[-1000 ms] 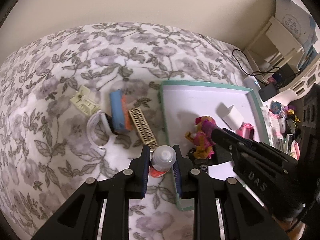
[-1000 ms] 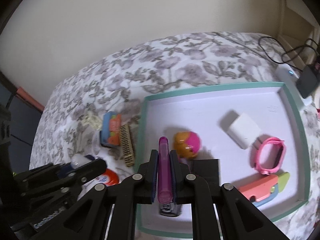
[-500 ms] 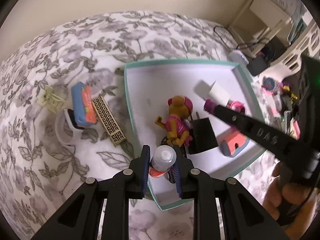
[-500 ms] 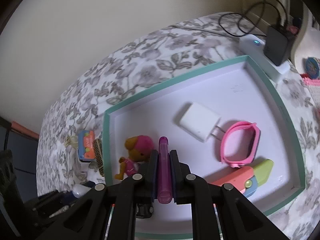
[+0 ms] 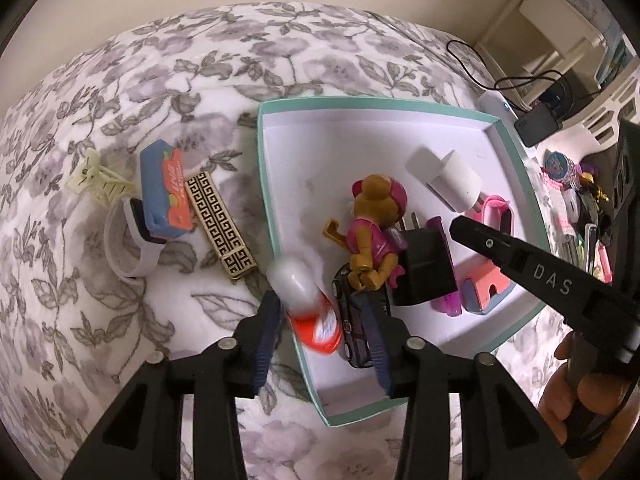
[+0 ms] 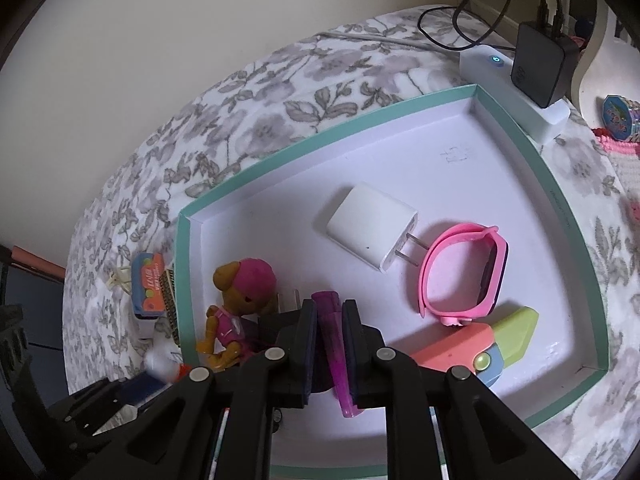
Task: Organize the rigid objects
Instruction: 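Carry the red bottle over the tray with the left gripper while the right holds the lighter, then open the left gripper to drop the bottle while the right releases the lighter into the tray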
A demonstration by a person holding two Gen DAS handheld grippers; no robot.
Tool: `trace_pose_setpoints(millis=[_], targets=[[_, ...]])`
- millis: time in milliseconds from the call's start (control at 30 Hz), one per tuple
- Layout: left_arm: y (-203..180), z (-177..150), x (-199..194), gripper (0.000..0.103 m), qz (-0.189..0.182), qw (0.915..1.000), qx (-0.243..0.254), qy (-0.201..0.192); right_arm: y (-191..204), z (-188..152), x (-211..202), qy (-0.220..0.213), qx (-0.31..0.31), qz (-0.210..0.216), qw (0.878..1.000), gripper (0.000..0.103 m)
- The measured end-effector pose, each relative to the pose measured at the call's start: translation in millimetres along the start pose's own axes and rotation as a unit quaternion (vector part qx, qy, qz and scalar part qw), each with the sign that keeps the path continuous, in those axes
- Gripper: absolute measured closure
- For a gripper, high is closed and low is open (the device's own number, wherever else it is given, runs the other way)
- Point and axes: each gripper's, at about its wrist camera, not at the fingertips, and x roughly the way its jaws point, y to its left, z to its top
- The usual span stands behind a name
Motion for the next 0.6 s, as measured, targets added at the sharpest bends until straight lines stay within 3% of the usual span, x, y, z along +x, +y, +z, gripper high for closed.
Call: trace_pose_setpoints(millis=[400, 500, 600], targets=[[18, 5, -13, 0.058, -0.008, 0.9990, -0.040, -0.018, 4, 4, -9, -0.022, -0.010, -0.005, 1.000, 0.087], [31, 5, -18, 0.048, 0.003, 0.9973, -0.068, -0.027, 8, 4, -10, -0.024, -0.018, -0.004, 1.000, 0.087], [44, 5, -23, 0.047, 0.016, 0.9947, -0.094, -0.037, 12, 3, -7, -0.023, -0.028, -0.009, 0.999, 0.087]])
